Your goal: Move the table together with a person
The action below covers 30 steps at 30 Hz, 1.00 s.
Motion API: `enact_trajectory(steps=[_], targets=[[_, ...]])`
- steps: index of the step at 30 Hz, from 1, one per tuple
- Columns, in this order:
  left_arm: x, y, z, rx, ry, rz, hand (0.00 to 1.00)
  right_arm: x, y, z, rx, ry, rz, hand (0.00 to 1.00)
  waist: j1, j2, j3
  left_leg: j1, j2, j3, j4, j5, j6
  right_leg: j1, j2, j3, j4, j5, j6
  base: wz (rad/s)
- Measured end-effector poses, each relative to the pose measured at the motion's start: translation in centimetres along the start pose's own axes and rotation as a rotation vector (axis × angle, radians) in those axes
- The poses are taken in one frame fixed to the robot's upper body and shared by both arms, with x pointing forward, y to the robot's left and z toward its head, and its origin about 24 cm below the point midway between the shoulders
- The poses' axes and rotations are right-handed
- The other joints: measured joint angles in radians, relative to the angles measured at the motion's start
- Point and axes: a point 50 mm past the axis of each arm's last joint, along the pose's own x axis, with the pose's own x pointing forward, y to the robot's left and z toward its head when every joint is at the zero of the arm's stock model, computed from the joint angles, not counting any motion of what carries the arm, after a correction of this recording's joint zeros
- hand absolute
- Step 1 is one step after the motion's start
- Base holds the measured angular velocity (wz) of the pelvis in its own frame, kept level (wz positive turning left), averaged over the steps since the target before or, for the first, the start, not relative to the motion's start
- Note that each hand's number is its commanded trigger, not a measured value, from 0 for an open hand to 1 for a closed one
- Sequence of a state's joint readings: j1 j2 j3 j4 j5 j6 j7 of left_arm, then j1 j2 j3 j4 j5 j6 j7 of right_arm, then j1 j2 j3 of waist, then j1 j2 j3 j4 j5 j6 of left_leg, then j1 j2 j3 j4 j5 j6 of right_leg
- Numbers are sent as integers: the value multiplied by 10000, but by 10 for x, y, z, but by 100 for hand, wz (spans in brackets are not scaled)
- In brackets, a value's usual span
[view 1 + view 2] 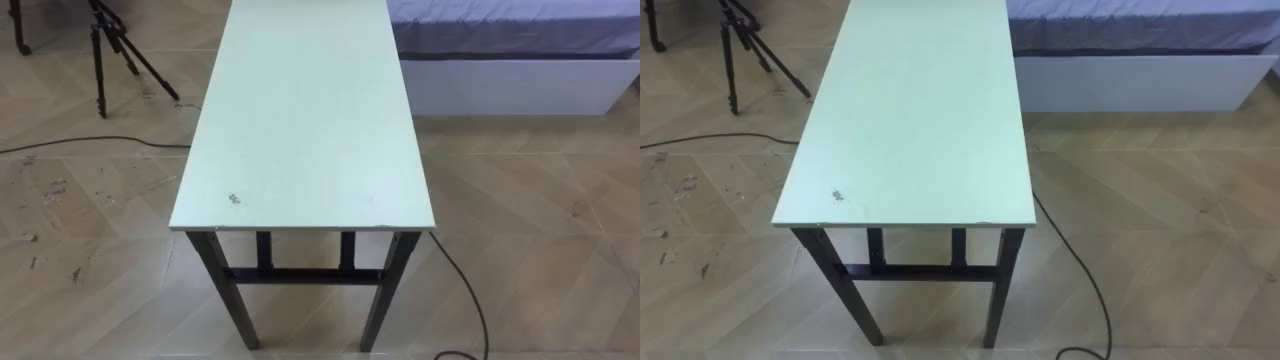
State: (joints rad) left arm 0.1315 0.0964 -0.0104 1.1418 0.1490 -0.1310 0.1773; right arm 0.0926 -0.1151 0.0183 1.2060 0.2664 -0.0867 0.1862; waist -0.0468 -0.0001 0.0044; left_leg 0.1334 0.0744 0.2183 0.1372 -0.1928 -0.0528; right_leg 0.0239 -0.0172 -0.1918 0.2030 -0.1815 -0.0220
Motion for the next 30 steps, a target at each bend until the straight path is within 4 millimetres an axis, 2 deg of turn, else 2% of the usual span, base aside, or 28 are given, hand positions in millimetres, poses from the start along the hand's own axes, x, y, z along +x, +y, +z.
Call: enact_trajectory(steps=[5,11,17,21,23,27,28,30], targets=[[0,0,-1,-159,50,24,0,0,1,-3,53,69,2,0,27,-53,-5,7,0,5,-2,0,0,14,1,-9,-4,0,0,0],[-1,1,-10,-1083,685,81,0,-1,0,-7,742,260,-68,0,30,-15,10,167,0,-28,-5,-1,0,184,15,44,-61,0,0,-2],[-4,-3,-21,-3309,1429,-536,0,-2,-1,-11,1303,385,96,0,22,57,9,163,2,-6,-3,-4,2,264,0,-8,-164,11,15,4],[-5,-3,-25,-4287,1661,-1362,0,-3,-3,-11,1549,508,798,0,189,65,1,-34,9,-16,321,-86,45,213,-83,-36,-152,7,17,-2],[-4,-4,-24,-5017,1720,-1700,0,-3,-5,-7,1553,457,1098,0,247,114,-26,-205,19,-12,501,-148,57,98,-110,-58,-117,10,20,-2],[-6,-9,-27,-6594,2025,-2444,0,-4,-10,3,2063,193,1629,0,241,252,-19,-278,-5,-4,585,-215,62,52,-179,-141,18,-33,66,6],[-7,-10,-25,-7270,1947,-2649,0,-4,-9,7,2064,91,1811,0,237,314,-61,-395,2,-7,655,-266,84,-49,-179,-147,52,-40,73,4],[-7,-12,-21,-8178,1775,-3017,0,-4,-7,13,2416,-170,2059,0,215,291,-44,-510,-9,-3,686,-281,86,-126,-217,-171,166,-52,91,6]])
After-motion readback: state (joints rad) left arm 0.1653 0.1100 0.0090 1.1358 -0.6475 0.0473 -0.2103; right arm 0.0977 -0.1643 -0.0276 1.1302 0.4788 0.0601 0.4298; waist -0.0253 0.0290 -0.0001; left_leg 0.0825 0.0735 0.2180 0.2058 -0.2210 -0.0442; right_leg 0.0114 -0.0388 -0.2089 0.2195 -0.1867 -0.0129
